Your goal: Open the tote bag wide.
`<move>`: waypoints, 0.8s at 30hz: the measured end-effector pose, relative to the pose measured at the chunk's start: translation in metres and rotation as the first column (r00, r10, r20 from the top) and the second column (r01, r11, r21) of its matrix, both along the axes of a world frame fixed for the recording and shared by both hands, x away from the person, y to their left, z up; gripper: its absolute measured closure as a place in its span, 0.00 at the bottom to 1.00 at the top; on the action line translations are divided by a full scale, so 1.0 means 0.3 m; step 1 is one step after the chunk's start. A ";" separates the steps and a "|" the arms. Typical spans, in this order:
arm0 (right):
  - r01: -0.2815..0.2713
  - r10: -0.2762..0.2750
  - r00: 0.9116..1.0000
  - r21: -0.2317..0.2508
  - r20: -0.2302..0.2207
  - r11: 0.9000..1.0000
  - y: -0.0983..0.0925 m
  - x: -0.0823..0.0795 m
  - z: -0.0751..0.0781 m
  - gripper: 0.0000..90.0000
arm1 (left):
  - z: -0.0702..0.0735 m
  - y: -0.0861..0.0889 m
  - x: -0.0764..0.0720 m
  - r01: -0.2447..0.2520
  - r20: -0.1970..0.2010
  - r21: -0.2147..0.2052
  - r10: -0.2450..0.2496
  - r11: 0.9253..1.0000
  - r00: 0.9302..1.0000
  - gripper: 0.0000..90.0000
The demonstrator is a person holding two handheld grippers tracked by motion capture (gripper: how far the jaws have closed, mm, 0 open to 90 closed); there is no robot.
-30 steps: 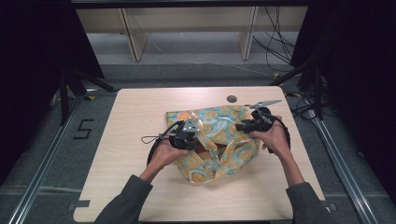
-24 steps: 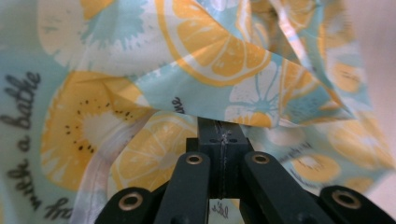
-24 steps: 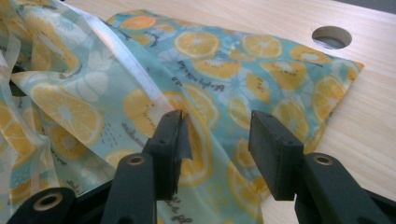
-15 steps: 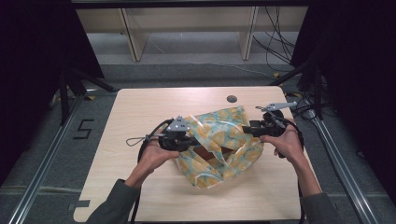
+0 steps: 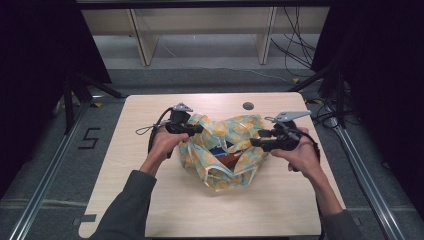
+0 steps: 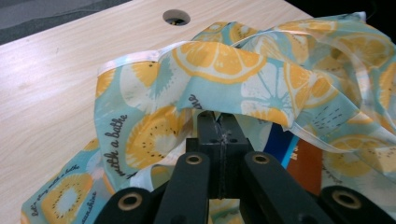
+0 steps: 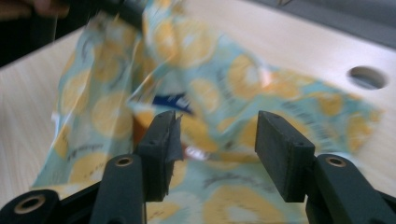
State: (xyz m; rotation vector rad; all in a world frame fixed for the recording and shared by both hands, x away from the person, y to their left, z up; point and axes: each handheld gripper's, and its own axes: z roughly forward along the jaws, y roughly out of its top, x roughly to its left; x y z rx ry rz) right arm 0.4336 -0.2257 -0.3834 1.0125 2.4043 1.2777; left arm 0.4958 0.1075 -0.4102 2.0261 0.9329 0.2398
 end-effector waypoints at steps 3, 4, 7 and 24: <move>-0.041 0.037 0.998 -0.075 -0.054 0.996 0.061 -0.007 -0.041 0.52 | -0.004 0.011 0.014 -0.004 -0.012 0.002 0.004 1.000 1.000 1.00; -0.057 0.054 0.998 -0.104 -0.031 0.993 0.077 -0.003 -0.055 0.51 | -0.006 0.011 0.015 -0.007 -0.016 0.000 0.007 1.000 1.000 1.00; -0.022 0.026 0.999 -0.132 0.027 0.991 0.124 -0.004 -0.075 0.45 | -0.005 0.011 0.016 0.008 -0.013 0.008 -0.008 1.000 1.000 1.00; 0.006 0.018 0.993 -0.201 0.117 0.979 0.131 0.124 -0.096 1.00 | 0.006 0.001 -0.035 0.049 0.008 -0.007 -0.048 0.999 0.999 0.99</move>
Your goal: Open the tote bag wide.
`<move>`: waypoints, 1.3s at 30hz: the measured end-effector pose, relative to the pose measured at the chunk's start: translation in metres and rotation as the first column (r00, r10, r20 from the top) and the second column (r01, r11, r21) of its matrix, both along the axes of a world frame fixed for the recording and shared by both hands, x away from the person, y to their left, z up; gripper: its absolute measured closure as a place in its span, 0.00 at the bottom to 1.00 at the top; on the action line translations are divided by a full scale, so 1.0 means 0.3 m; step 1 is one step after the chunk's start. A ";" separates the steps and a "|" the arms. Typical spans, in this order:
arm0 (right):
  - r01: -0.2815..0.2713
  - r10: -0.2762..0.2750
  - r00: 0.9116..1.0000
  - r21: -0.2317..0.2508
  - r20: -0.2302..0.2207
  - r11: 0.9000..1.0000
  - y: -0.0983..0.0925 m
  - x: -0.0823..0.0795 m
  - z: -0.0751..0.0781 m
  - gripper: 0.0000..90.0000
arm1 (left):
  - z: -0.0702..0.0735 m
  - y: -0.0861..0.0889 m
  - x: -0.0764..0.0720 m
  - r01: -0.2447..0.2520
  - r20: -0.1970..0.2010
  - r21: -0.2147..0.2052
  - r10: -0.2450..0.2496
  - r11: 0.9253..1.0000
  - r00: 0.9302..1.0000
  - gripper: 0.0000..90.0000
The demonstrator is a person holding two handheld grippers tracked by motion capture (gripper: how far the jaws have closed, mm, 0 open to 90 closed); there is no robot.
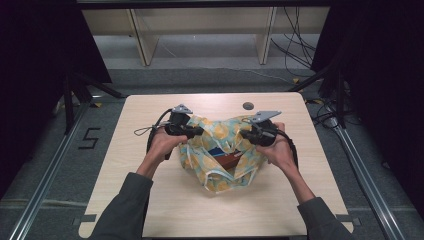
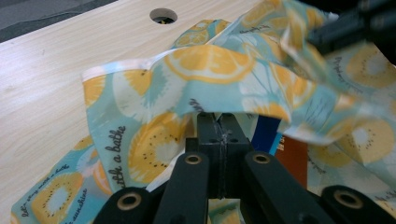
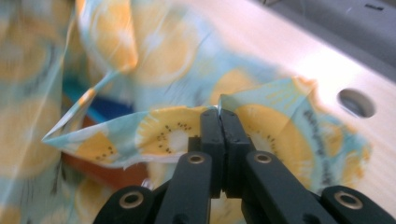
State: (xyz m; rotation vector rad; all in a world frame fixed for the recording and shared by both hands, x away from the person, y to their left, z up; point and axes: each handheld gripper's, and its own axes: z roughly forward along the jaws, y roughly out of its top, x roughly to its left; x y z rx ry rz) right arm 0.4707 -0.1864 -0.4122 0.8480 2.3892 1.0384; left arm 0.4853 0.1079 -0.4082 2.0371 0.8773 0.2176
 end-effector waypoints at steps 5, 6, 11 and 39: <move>0.110 -0.107 0.994 0.127 -0.028 0.986 -0.035 0.076 0.074 1.00 | -0.026 -0.015 -0.043 0.085 -0.011 -0.004 -0.086 0.996 0.996 0.99; 0.144 -0.142 0.990 0.134 -0.024 0.980 -0.040 0.105 0.079 1.00 | -0.034 -0.018 -0.055 0.103 -0.018 -0.010 -0.104 0.995 0.994 0.99; 0.289 -0.271 0.953 0.132 -0.136 0.948 -0.083 0.240 0.016 1.00 | -0.038 -0.007 -0.099 0.222 -0.016 -0.044 -0.223 0.974 0.975 0.99; 0.000 0.025 0.984 0.140 -0.178 0.990 -0.054 0.021 0.082 0.96 | -0.012 0.037 0.059 -0.030 -0.020 -0.081 0.029 0.996 0.999 0.99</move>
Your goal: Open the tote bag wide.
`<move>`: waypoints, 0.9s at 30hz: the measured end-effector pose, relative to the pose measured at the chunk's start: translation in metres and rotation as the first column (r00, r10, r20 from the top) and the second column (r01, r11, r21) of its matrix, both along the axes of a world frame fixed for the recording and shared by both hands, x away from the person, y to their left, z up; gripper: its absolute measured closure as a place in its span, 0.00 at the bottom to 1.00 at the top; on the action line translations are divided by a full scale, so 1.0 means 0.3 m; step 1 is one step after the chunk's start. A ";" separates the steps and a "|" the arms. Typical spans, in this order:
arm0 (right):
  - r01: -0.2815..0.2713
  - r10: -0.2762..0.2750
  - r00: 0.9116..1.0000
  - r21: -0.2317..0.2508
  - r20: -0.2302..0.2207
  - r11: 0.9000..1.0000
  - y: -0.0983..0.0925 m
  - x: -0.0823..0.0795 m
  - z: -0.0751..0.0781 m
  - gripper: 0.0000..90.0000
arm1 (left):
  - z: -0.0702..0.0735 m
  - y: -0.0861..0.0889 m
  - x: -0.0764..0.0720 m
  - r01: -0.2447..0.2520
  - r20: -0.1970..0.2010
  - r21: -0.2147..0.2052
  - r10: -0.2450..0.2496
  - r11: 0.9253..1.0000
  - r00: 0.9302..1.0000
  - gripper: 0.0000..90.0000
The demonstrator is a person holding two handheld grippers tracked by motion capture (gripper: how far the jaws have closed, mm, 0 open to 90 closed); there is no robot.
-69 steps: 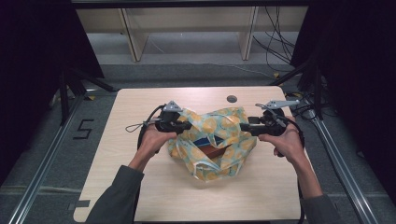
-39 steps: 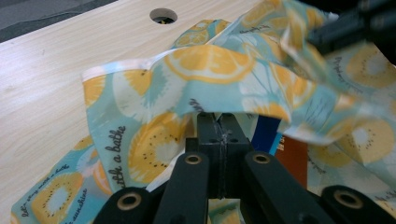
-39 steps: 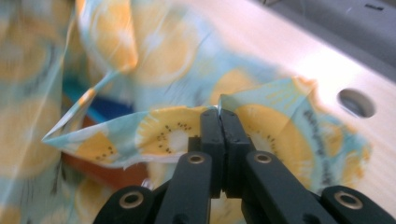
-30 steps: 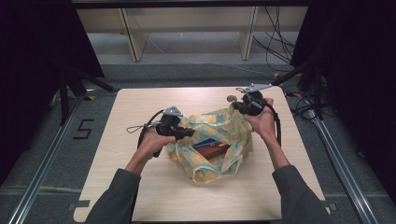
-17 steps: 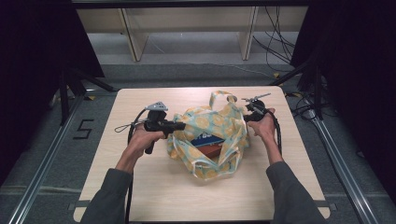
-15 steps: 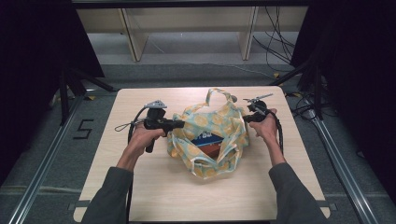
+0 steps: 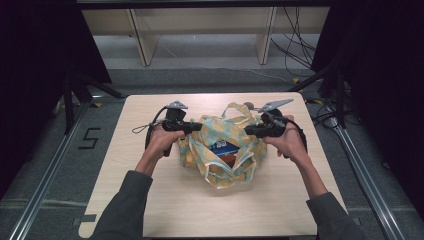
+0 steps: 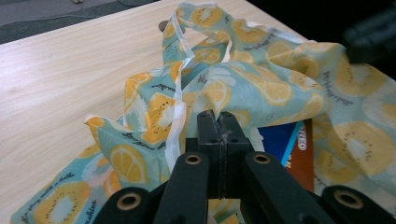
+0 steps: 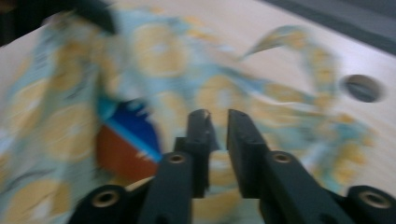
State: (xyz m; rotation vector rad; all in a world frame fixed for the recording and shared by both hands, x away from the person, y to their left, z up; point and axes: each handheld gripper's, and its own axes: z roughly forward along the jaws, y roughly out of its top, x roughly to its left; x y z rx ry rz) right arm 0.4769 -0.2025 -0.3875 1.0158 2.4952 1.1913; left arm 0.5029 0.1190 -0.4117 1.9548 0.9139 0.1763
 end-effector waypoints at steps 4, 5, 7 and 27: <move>-0.076 0.076 0.997 -0.046 -0.012 0.996 0.038 -0.029 -0.017 1.00 | 0.012 -0.011 0.006 -0.006 0.006 0.021 0.006 1.000 1.000 0.99; -0.095 0.094 0.995 -0.076 -0.014 0.993 0.065 -0.039 -0.042 1.00 | 0.014 -0.014 0.006 -0.007 0.003 0.021 0.006 1.000 1.000 0.99; -0.109 0.108 0.994 -0.064 -0.014 0.992 0.078 -0.044 -0.053 1.00 | 0.018 -0.018 0.009 -0.002 0.006 0.033 0.002 0.999 1.000 0.99; -0.320 0.261 0.933 -0.239 -0.248 0.917 0.095 -0.274 -0.284 1.00 | -0.064 0.030 0.093 -0.101 -0.033 0.055 0.103 0.993 0.994 0.99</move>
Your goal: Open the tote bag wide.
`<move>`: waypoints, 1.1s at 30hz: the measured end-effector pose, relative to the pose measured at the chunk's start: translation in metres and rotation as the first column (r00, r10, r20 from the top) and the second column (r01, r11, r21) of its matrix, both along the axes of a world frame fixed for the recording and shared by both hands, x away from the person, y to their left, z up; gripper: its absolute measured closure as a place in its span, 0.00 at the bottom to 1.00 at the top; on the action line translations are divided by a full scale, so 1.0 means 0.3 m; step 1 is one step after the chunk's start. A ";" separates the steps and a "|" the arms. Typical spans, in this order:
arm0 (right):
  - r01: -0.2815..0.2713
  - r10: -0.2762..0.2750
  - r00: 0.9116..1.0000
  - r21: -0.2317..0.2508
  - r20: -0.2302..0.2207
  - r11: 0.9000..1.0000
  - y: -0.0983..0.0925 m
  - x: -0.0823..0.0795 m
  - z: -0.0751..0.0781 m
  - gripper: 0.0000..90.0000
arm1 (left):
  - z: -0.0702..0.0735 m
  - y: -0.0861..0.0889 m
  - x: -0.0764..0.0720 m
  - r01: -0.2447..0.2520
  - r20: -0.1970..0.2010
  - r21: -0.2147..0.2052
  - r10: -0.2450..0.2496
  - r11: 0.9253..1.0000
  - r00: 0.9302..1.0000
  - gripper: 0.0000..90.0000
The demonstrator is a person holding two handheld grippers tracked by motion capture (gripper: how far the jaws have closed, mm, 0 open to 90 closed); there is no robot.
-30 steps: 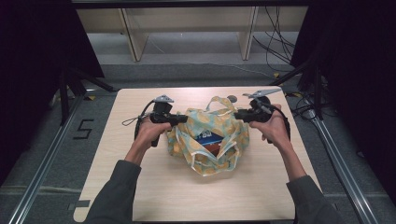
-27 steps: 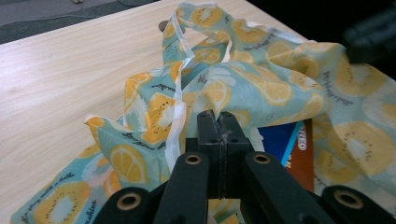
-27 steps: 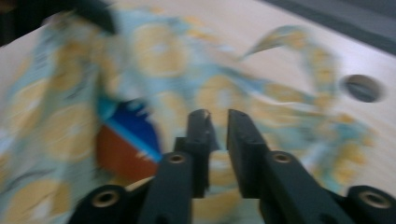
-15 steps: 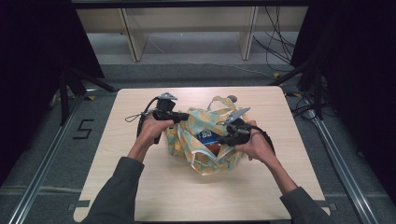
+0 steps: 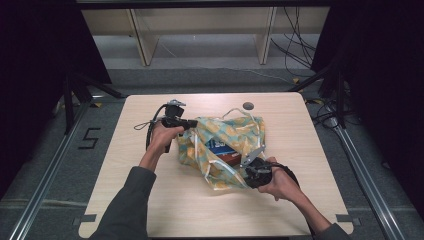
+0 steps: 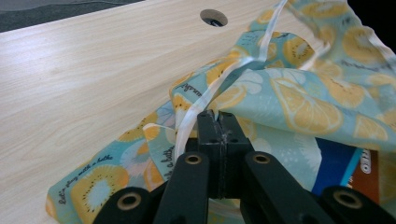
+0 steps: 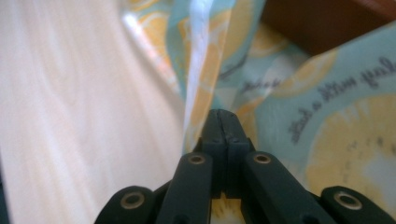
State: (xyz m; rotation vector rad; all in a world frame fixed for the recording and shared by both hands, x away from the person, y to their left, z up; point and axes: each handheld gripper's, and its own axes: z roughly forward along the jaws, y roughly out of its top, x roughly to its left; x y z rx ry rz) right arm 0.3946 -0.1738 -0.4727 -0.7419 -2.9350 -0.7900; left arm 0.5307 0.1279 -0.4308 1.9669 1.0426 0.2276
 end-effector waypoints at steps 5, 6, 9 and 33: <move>0.015 -0.018 0.999 0.067 0.044 0.998 -0.006 -0.013 0.089 1.00 | 0.010 -0.006 -0.016 0.018 0.016 0.011 -0.018 1.000 1.000 0.98; 0.016 -0.027 0.993 0.099 0.114 0.995 -0.003 0.002 0.115 1.00 | 0.024 -0.013 -0.032 0.029 0.034 0.030 -0.030 0.999 0.999 0.97; 0.043 -0.071 0.981 0.151 0.183 0.988 0.012 0.028 0.162 1.00 | 0.036 -0.020 -0.049 0.040 0.051 0.045 -0.043 0.998 0.998 0.95; 0.323 -0.313 0.908 0.011 0.278 0.946 0.015 0.450 0.147 1.00 | -0.117 -0.123 -0.497 0.407 -0.114 0.379 -0.395 0.831 0.912 0.89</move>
